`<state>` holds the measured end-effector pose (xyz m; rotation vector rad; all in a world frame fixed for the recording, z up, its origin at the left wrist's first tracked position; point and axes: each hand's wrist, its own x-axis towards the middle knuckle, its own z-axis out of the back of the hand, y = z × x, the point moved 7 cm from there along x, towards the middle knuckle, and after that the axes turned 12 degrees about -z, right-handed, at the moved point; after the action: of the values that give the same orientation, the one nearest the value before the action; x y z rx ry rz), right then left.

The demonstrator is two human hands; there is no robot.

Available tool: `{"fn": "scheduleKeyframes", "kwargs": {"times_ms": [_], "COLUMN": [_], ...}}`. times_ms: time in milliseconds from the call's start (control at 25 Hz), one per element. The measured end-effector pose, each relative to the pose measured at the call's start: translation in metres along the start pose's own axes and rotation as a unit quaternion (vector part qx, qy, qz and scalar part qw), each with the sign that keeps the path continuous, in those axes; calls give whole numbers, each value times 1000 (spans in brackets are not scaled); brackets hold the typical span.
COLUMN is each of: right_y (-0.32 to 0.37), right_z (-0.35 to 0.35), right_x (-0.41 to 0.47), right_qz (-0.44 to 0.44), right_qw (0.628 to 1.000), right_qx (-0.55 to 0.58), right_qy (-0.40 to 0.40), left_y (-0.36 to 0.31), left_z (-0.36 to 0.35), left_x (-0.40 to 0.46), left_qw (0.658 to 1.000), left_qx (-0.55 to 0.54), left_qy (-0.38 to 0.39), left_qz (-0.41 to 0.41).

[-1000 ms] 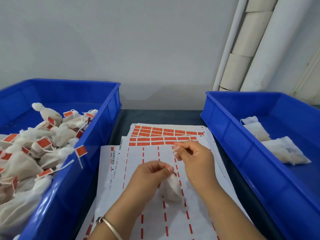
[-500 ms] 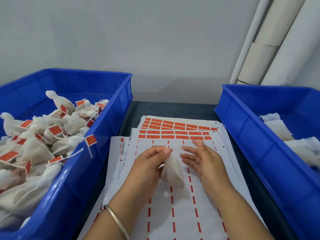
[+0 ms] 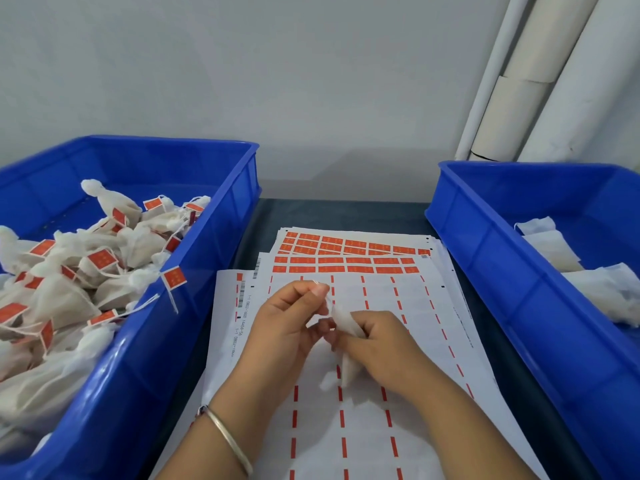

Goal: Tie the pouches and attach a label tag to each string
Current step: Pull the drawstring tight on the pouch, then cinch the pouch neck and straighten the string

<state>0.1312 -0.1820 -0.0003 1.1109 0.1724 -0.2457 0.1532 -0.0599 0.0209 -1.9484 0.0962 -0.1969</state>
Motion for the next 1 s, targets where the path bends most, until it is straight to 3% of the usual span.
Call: {"fn": "scheduleKeyframes", "kwargs": {"times_ms": [200,360,640,760,840,920,1000], "right_y": [-4,2,-4,-8,-9,-9,-3], "right_z": [8,15,19,27,34,38,38], "right_x": [0,-1,1,5,5,3,-1], "right_qz": [-51,-55,-79,-78,-63,-48,-25], "right_qw": [987,937,827,783,810,907,978], "right_qx": [141,329,536,604,576,418,206], "right_qy": [49,108,147,123,94,30,-37], "left_y": [15,24,25,14,10,6,0], "left_z": [28,36,35,24,6,-9,-12], "left_x": [9,12,11,7,2,-3,-3], "left_qw": [986,971,983,973,952,927,919], "left_qx": [-41,-66,61,211,294,339,342], "left_qy": [-149,-218,-168,-85,18,95,108], "left_qz": [60,78,35,-32,-87,-130,-164]}}
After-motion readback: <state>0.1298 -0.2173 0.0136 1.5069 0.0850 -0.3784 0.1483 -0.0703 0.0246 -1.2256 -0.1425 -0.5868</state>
